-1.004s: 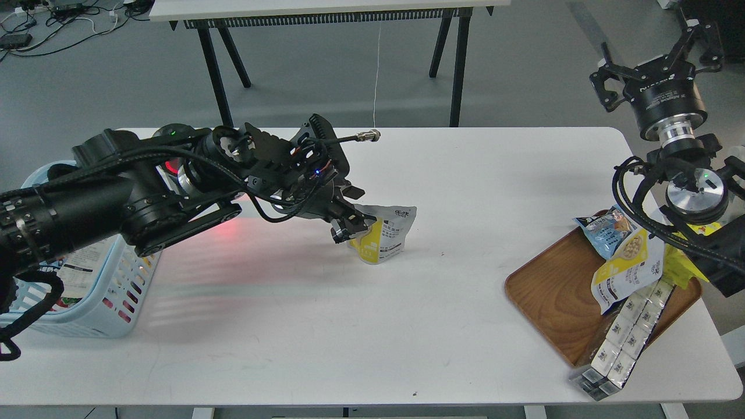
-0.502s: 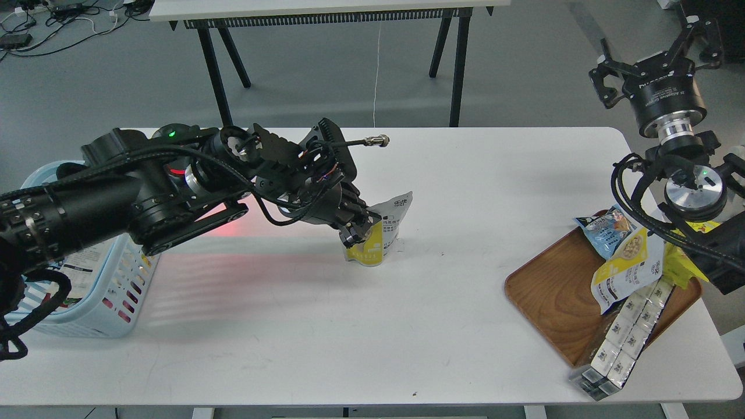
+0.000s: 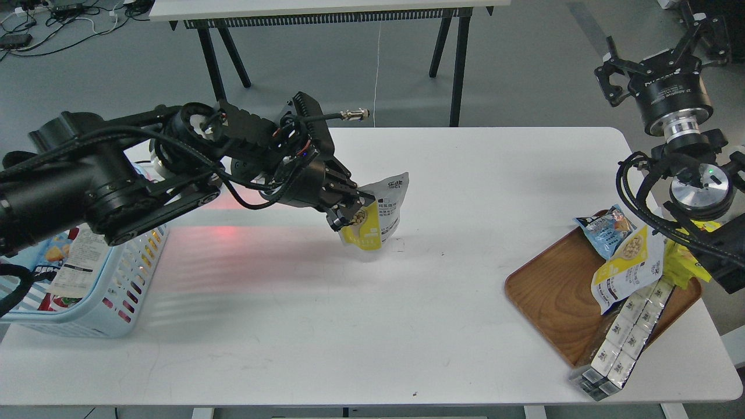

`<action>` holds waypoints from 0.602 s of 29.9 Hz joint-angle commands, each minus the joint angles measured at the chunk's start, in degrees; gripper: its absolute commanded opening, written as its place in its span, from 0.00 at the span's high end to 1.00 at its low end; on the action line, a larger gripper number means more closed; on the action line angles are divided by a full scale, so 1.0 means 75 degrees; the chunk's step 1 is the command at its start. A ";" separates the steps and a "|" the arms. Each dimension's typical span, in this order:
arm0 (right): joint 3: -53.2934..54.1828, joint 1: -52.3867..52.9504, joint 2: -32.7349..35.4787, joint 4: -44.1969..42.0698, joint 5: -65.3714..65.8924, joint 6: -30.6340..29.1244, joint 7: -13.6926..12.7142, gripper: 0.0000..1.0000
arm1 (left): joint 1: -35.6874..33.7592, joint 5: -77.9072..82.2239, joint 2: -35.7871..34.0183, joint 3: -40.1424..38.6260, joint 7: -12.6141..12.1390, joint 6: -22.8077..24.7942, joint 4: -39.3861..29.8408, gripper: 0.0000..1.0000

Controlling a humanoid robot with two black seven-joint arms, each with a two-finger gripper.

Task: Scan snack and place in basket
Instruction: 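Lift the pouch with the left gripper and hold it over the scanner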

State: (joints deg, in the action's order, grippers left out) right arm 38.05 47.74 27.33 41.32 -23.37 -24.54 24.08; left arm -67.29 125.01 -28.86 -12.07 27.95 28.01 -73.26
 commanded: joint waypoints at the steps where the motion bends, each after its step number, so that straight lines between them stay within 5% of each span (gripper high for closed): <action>1: 0.0000 -0.0002 0.0000 -0.0013 -0.0001 0.0002 0.0000 0.01 | 0.0089 -0.0001 -0.0837 -0.0055 0.0006 -0.0001 -0.0637 1.00; 10: -0.0023 0.0010 -0.0105 -0.0002 0.0011 0.0014 0.0024 0.01 | 0.0101 -0.0109 -0.2244 -0.0020 0.0006 -0.0001 -0.0732 1.00; 18: -0.0023 0.0057 -0.0105 -0.0001 0.0011 0.0026 0.0035 0.01 | 0.0077 -0.0132 -0.2503 -0.0067 0.0006 -0.0001 -0.0136 1.00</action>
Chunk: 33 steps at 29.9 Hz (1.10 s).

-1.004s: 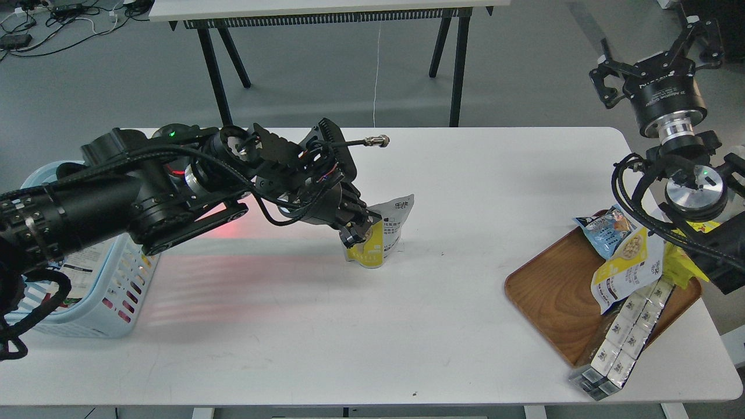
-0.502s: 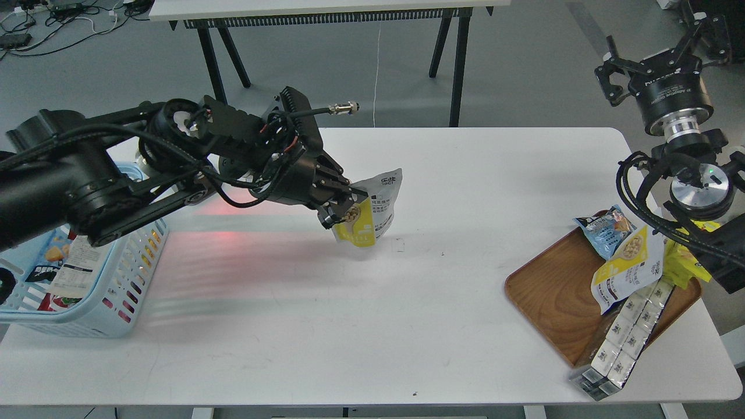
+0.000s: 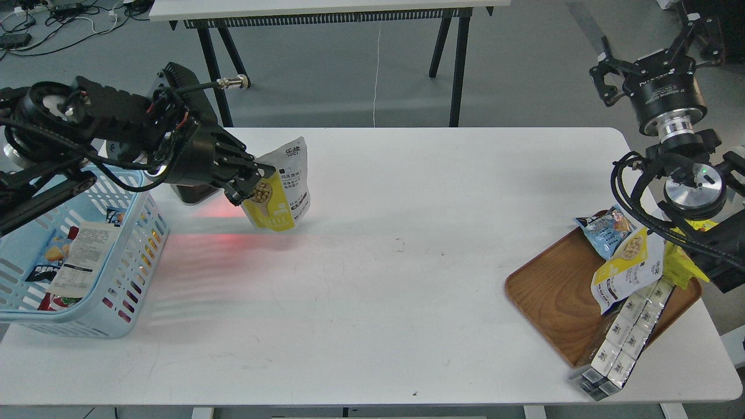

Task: Scan snack and place in basket
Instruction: 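Lift the pouch with the left gripper and hold it over the scanner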

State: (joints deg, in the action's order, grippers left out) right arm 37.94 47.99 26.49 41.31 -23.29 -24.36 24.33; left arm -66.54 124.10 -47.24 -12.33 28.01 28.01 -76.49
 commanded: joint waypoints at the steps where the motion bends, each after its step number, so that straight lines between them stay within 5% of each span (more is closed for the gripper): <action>1: 0.0004 0.0023 0.0007 0.0000 0.0000 0.0002 0.0002 0.01 | -0.0034 0.0000 -0.0052 -0.0044 -0.0001 -0.0001 0.0435 1.00; 33: 0.0016 0.0034 -0.0005 -0.0024 0.0000 0.0002 0.0037 0.01 | -0.0034 0.0000 -0.0006 -0.0044 -0.0001 -0.0001 0.1222 1.00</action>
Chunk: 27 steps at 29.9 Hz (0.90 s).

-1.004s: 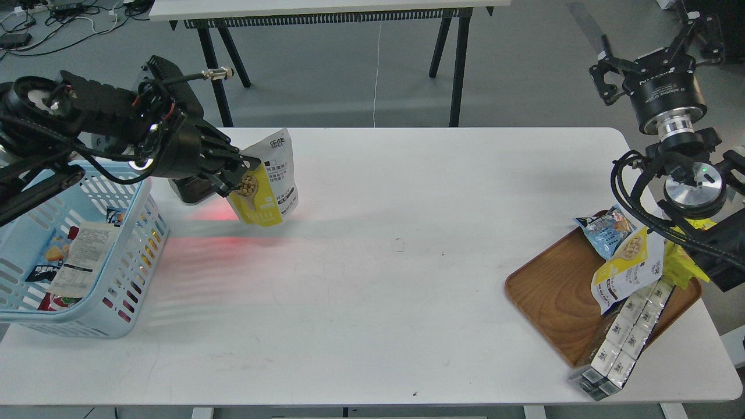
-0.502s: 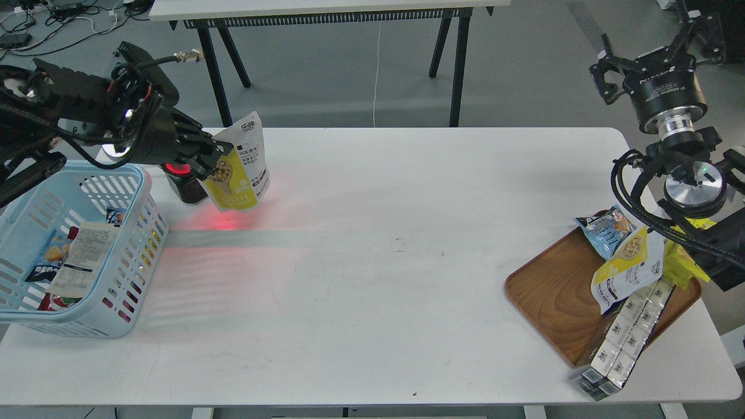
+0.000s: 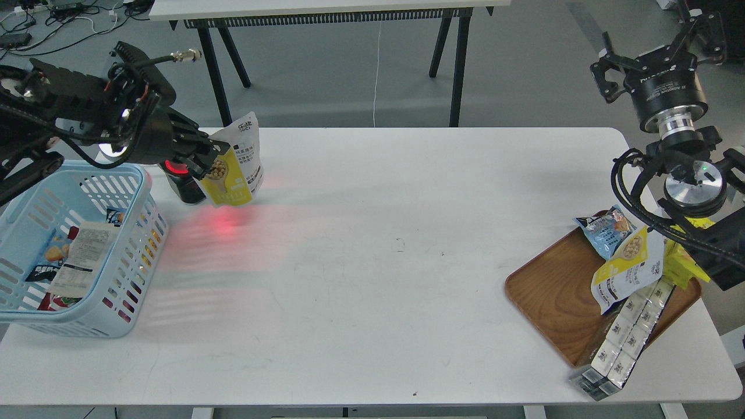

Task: Scan snack and place in basket
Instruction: 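Lift the pouch with the left gripper and hold it over the scanner, then move the pouch over the blue basket and release it inside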

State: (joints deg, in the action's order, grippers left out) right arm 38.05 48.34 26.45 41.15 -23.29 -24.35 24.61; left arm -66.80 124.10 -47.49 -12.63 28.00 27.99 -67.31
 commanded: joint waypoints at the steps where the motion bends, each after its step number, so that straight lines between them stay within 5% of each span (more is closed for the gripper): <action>1: 0.0000 0.0000 0.0000 0.0009 0.0000 0.0000 0.0000 0.01 | 0.0000 0.0000 0.0027 -0.0003 0.0000 0.0001 -0.0002 1.00; 22: 0.0000 -0.0035 0.0000 -0.0014 0.0000 -0.0012 0.0012 0.01 | -0.0058 -0.0117 -0.0055 -0.0038 0.0000 0.0001 -0.0165 1.00; 27: 0.0000 -0.0035 0.0000 -0.0014 0.0000 -0.0023 0.0012 0.01 | -0.0082 -0.0305 -0.0803 -0.0389 0.0000 0.0001 -0.0879 1.00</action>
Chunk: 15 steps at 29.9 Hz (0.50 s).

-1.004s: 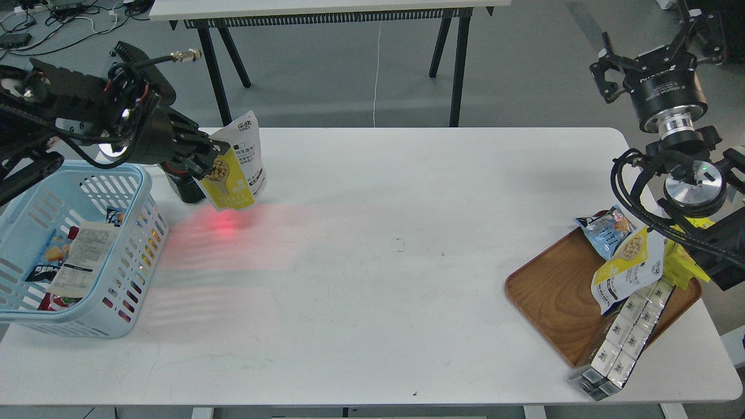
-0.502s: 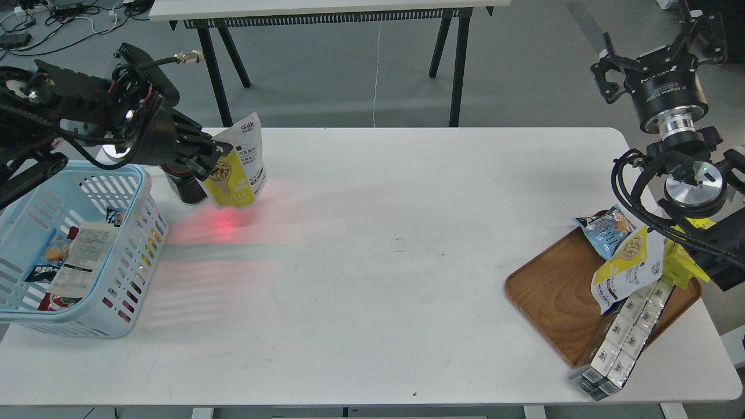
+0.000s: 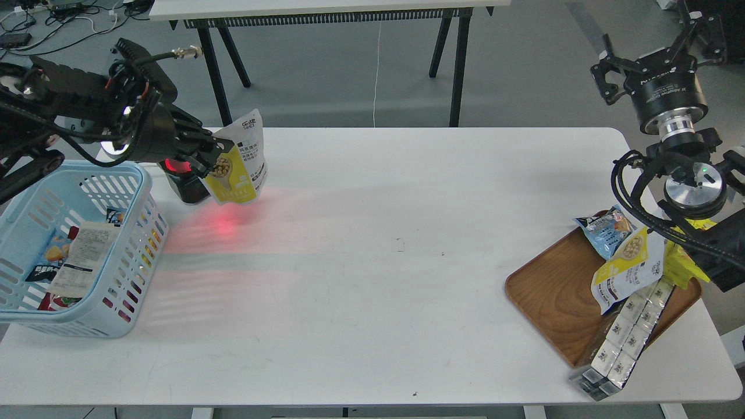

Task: Scan snack and place in basket
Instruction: 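Move the pouch over the blue basket and release it inside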

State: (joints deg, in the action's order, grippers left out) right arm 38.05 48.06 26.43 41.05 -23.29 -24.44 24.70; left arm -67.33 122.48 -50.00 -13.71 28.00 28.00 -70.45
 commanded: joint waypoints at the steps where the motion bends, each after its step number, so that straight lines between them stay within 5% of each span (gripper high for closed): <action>1: 0.0000 0.0002 0.0003 0.0000 0.0000 -0.0011 0.0000 0.01 | 0.0001 -0.0169 -0.0632 -0.0374 0.0000 0.0001 -0.0671 1.00; 7: 0.0012 -0.0022 -0.0044 -0.0012 0.0000 -0.0011 0.0105 0.01 | 0.0036 -0.1469 -0.1909 -0.0574 0.0000 0.0001 -0.1598 1.00; 15: 0.0024 -0.0033 -0.0091 -0.0036 0.0000 -0.0011 0.0117 0.01 | -0.0011 -0.2678 -0.3468 -0.0715 0.0000 0.0001 -0.1658 1.00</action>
State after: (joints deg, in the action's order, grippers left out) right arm 38.20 47.81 25.77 40.84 -23.29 -24.49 25.58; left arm -67.52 104.78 -71.89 -18.91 28.00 28.00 -82.86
